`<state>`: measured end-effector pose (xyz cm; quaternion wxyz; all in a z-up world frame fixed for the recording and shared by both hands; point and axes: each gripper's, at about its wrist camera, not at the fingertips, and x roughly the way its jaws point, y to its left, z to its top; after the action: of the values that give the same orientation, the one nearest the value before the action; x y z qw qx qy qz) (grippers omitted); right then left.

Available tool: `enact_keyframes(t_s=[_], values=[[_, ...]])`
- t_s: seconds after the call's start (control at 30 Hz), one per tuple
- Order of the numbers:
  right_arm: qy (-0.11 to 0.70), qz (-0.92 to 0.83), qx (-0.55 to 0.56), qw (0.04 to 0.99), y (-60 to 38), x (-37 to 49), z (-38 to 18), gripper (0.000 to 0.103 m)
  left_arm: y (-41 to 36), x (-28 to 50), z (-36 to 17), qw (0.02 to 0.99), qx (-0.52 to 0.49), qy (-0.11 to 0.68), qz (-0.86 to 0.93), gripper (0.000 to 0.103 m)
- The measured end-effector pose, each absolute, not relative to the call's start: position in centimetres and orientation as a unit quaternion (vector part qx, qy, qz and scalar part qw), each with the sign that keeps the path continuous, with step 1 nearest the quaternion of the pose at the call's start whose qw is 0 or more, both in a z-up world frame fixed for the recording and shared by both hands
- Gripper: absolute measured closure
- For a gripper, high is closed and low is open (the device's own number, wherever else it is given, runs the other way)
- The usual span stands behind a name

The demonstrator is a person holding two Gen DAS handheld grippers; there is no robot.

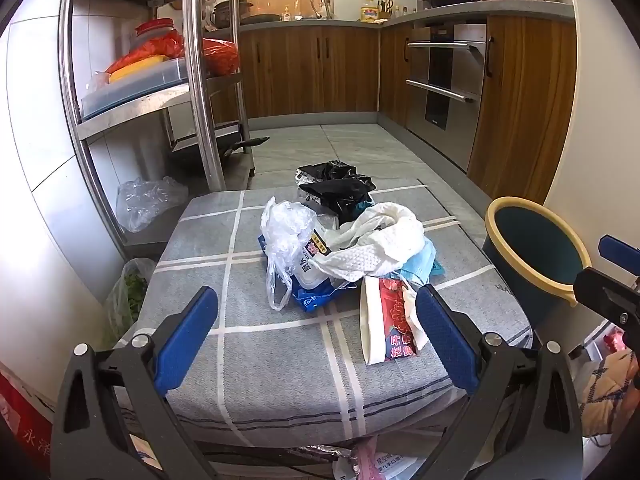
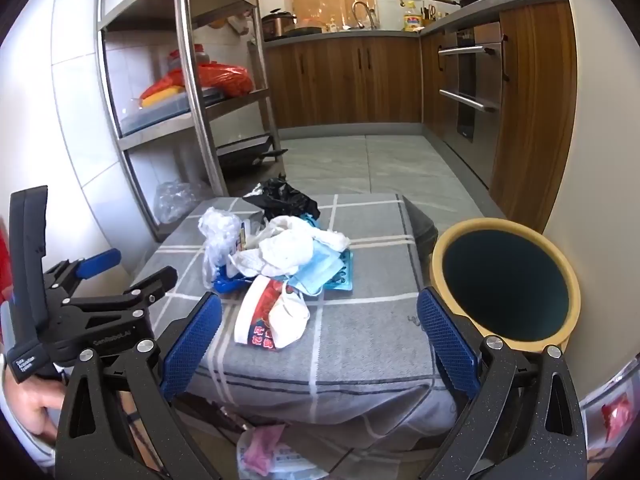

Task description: Collect trash

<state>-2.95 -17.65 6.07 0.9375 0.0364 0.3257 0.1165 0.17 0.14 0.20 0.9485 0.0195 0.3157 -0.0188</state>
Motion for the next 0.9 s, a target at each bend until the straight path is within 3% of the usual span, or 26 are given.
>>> enact_keyframes(t_s=[0.9], values=[[0.324,0.116,0.033,0.938,-17.50,-3.01,5.82,0.006,0.32,0.19,0.25,0.949,0.014,0.316,-0.015,0.006]])
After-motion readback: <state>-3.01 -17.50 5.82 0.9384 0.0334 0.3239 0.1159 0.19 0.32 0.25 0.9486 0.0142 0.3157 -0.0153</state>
